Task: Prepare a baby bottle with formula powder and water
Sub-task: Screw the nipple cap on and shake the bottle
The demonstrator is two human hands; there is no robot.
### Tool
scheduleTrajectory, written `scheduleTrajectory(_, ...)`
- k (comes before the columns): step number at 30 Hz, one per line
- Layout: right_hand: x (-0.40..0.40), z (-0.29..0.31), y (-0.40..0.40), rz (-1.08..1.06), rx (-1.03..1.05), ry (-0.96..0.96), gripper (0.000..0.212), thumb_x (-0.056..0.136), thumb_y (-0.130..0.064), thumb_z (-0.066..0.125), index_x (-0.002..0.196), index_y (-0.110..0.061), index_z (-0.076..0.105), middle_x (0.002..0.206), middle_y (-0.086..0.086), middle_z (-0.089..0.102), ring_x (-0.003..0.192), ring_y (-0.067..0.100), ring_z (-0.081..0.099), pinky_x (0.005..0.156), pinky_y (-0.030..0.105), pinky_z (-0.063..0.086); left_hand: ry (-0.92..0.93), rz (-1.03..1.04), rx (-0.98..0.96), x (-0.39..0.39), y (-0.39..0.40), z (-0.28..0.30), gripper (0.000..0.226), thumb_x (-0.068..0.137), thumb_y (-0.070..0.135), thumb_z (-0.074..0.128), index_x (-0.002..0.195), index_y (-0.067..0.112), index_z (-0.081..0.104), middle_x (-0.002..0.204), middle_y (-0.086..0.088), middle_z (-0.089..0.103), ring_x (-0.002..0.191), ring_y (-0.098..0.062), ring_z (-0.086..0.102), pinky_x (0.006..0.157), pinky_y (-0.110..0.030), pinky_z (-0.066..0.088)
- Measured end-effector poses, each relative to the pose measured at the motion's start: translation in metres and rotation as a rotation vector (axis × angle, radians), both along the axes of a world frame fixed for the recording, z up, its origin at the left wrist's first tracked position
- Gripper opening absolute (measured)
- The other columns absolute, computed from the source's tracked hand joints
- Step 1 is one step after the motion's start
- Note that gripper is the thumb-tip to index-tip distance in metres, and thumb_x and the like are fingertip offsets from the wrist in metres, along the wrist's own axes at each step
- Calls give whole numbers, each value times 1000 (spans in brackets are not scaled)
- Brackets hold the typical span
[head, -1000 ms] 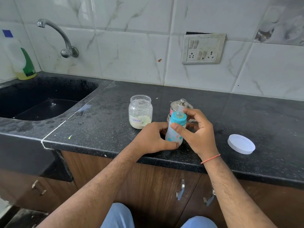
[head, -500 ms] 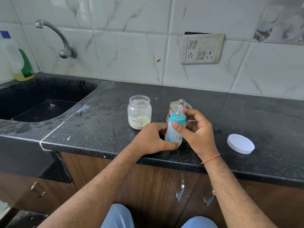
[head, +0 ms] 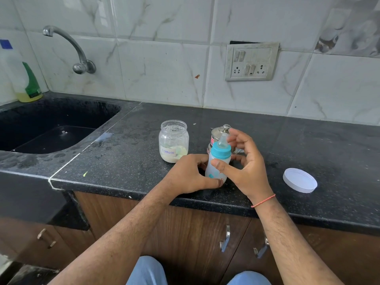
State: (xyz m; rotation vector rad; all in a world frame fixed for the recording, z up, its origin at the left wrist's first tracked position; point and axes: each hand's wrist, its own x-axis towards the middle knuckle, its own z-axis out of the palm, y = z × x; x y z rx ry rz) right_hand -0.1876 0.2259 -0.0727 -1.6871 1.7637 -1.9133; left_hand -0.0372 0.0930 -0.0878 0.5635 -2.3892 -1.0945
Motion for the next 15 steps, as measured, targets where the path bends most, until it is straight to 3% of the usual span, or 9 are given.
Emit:
scheduleTrajectory(3, 1, 0, 0, 1, 18, 18, 79, 78, -41, 92, 147, -34, 55, 123, -23, 63, 120, 14, 63, 91, 22, 58, -3, -2, 0, 0, 0, 0, 50, 78, 41, 97, 123, 32, 79, 107, 17, 83, 102, -1, 76, 98, -36, 64)
scheduleTrajectory(7, -2, -2, 0, -26, -15, 31, 71, 81, -39, 87, 145, -29, 58, 123, -7, 60, 116, 21, 63, 88, 31, 61, 1, -8, -1, -1, -1, 0, 49, 78, 40, 98, 122, 30, 80, 108, 17, 83, 101, -1, 76, 95, -32, 63)
scheduleTrajectory(11, 0, -5, -1, 158, -4, -167, 50, 102, -9, 68, 149, -18, 58, 140, -10, 70, 134, 15, 64, 105, 36, 58, 25, -8, 18, -1, -1, -2, 44, 77, 35, 99, 117, 29, 82, 103, 17, 83, 96, 2, 76, 88, -21, 61)
scheduleTrajectory(15, -2, -3, -1, 58, -16, -132, 45, 94, -15, 79, 135, -29, 67, 128, -9, 73, 123, 15, 68, 94, 41, 63, 25, -43, 25, 0, -3, -2, 43, 80, 31, 99, 118, 30, 80, 107, 18, 83, 100, 5, 75, 88, -13, 57)
